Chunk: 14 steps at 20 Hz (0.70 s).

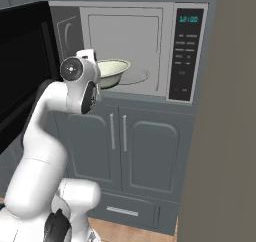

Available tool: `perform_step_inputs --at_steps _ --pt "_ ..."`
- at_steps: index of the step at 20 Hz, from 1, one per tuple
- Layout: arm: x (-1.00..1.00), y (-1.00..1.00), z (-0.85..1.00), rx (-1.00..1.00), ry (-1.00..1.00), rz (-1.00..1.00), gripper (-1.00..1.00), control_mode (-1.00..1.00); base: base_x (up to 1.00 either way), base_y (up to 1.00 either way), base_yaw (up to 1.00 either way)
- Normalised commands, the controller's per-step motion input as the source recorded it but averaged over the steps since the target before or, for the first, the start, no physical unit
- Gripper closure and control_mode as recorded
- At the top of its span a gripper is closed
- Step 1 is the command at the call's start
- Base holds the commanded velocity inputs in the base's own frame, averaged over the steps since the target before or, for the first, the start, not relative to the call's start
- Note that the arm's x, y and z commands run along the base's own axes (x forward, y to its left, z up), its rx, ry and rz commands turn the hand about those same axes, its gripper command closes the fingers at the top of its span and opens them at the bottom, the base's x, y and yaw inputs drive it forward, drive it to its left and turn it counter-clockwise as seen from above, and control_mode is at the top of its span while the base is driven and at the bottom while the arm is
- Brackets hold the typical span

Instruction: Pick the potato from the sink and place it in the bowl. Then pick the bowl and place it in the microwave. Then close the microwave door and press the start button.

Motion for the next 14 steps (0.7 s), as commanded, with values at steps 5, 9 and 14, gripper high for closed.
perform_step_inputs --at_steps 5,9,14 --pt "1.00 0.00 0.01 0.00 0.00 0.01 1.00 -1.00 0.00 0.00 0.00" --pt "1.00 0.00 -0.03 0.00 0.08 0.00 1.00 -1.00 0.00 0.00 0.00" --pt "1.00 0.00 -0.20 0.00 0.14 0.00 1.00 -1.00 0.00 0.00 0.00"
